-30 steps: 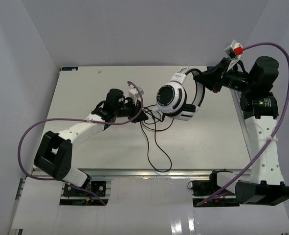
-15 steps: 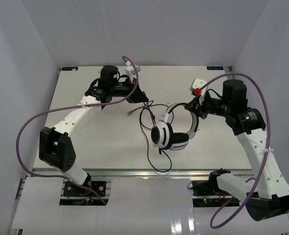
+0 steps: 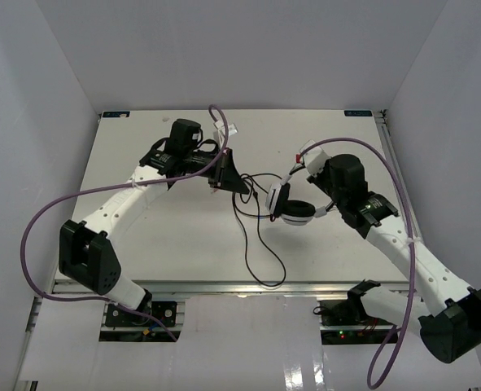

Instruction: Wrap the headphones

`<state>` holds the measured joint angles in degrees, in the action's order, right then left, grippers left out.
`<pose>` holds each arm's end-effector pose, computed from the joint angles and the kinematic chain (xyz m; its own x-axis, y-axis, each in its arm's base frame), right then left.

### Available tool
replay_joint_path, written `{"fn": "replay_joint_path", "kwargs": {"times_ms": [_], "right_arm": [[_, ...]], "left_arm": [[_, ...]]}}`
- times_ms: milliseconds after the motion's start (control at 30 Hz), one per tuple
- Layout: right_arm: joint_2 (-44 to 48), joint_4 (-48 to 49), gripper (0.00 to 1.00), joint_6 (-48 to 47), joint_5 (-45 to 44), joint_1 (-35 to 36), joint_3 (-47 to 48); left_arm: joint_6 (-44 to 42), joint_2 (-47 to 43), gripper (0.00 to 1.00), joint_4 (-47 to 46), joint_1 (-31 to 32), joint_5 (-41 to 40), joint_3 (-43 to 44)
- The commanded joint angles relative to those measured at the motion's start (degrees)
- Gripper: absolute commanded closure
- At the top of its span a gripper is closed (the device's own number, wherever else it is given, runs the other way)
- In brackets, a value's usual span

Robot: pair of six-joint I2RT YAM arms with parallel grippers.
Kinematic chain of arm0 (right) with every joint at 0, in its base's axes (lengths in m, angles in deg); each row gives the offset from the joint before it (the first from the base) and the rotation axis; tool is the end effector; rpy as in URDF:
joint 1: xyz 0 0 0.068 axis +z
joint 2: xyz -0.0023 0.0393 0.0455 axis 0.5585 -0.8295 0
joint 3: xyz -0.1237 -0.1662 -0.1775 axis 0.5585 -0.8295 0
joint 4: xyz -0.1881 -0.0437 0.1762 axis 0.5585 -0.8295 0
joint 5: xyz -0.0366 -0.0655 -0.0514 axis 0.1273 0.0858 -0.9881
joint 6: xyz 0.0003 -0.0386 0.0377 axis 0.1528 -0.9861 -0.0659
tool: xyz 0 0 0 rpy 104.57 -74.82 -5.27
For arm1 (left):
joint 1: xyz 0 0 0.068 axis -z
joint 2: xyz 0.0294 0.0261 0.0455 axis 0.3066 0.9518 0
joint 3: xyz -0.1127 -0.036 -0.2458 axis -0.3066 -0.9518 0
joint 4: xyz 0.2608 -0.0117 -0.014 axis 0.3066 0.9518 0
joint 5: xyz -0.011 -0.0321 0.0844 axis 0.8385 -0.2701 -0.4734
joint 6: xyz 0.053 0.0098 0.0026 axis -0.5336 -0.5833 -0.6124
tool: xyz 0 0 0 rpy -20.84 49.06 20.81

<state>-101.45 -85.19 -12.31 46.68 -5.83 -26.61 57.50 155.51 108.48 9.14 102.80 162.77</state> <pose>0.2108 0.1002 0.3291 -0.1830 -0.7169 -0.6728 -0.3742 0.6836 -0.6266 0.2799 -0.1761 0.3355 -0.8283 0.1977 -0.5242 0.5602 0.2861 -0.7774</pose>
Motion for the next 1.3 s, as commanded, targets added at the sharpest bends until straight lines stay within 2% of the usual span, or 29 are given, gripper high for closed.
{"fn": "replay_joint_path", "kwargs": {"times_ms": [0,67,200,267,367,467,600,833,1000,1167,1267], "right_arm": [[-1.0,30.5,0.93,-1.9,-26.0,4.0,-3.9],[-1.9,38.3,0.92,-2.9,-30.6,5.0,-5.8],[-3.9,42.9,0.92,2.5,-33.9,5.0,-6.1],[-4.8,42.1,0.92,7.1,-34.0,5.0,-5.3],[-6.4,34.4,0.92,16.6,-31.2,5.0,-1.8],[-7.0,28.6,0.92,20.7,-28.5,5.0,-0.1],[-5.6,26.2,0.92,23.6,-24.7,5.0,-0.4],[-4.0,20.5,0.92,29.7,-16.3,5.1,-1.3],[-5.4,18.4,0.92,32.9,-13.1,4.9,0.2],[-8.8,16.4,0.92,33.9,-12.9,4.2,5.6],[-9.3,16.6,0.92,33.7,-12.5,2.5,7.7]], "left_arm": [[5.2,2.2,1.00,2.1,4.3,4.3,3.8],[7.5,3.8,1.00,1.9,5.8,4.1,5.2],[16.4,5.8,1.00,-4.8,8.3,3.9,4.7],[21.1,6.3,1.00,-8.7,8.8,2.9,4.4],[29.7,6.9,1.00,-19.5,8.8,0.1,4.5],[33.2,8.4,1.00,-21.0,7.8,-4.0,8.9],[36.2,11.7,1.00,-22.0,4.8,-7.7,14.9],[41.1,20.5,1.00,-24.4,5.4,-3.1,23.3],[42.0,21.2,1.00,-25.8,8.4,-0.3,21.4],[41.5,18.4,1.00,-25.8,10.7,3.2,17.7],[37.2,17.0,1.00,-18.3,10.5,5.9,17.5]]}}
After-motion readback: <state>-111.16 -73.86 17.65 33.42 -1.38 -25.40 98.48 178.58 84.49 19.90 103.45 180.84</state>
